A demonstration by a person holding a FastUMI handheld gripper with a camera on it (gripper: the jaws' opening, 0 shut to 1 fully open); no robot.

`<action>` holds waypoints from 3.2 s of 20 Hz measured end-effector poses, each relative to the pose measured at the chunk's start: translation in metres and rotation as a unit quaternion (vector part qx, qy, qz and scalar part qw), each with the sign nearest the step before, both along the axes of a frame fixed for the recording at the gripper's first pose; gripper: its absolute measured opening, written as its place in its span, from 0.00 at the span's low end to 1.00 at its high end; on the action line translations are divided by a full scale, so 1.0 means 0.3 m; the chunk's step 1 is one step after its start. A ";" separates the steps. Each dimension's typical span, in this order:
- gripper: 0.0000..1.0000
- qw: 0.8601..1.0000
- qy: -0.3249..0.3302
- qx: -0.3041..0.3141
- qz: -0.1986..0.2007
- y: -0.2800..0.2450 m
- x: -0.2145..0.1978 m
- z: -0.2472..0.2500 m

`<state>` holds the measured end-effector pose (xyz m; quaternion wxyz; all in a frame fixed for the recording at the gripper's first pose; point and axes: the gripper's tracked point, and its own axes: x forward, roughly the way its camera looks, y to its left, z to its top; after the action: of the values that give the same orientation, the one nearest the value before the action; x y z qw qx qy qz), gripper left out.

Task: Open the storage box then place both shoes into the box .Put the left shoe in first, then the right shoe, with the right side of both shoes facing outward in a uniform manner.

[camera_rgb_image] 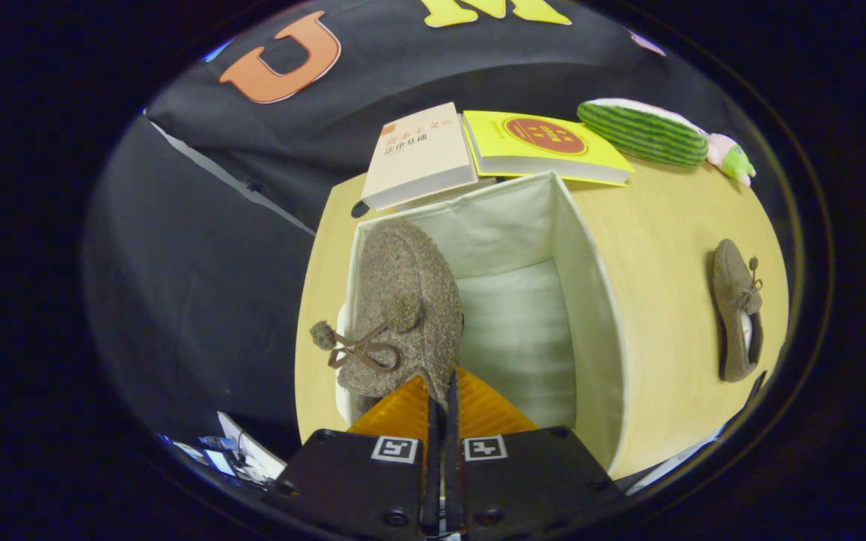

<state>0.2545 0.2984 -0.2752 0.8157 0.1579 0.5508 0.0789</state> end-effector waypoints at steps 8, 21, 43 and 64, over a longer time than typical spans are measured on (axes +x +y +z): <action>0.83 0.995 -0.044 0.058 0.064 -0.001 0.010 0.105; 1.00 0.995 -0.073 -0.057 0.032 -0.596 -0.074 0.201; 0.84 0.981 0.074 -0.173 -0.042 -1.450 -0.136 -0.246; 0.07 0.991 0.081 -0.105 -0.025 -1.374 -0.162 -0.168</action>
<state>0.2059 -0.1138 -0.3256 0.7823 0.0909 0.6161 -0.0125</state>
